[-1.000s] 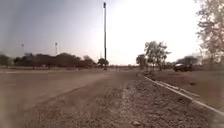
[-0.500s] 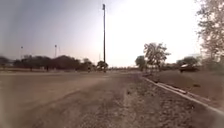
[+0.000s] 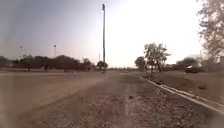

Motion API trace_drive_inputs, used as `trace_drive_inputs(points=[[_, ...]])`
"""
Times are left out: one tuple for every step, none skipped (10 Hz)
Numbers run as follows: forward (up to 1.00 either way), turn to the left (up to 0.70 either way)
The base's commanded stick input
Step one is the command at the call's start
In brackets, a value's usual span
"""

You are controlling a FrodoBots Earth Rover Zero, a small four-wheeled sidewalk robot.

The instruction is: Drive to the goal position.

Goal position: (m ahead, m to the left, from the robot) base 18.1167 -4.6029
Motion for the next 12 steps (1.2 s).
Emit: trace_drive_inputs(points=[[0.70,0.00],[0.70,0.00],[0.70,0.00],[0.70,0.00],[0.70,0.00],[0.70,0.00],[0.70,0.00],[0.70,0.00],[0.70,0.00],[0.70,0.00],[0.70,0.00],[0.70,0.00]])
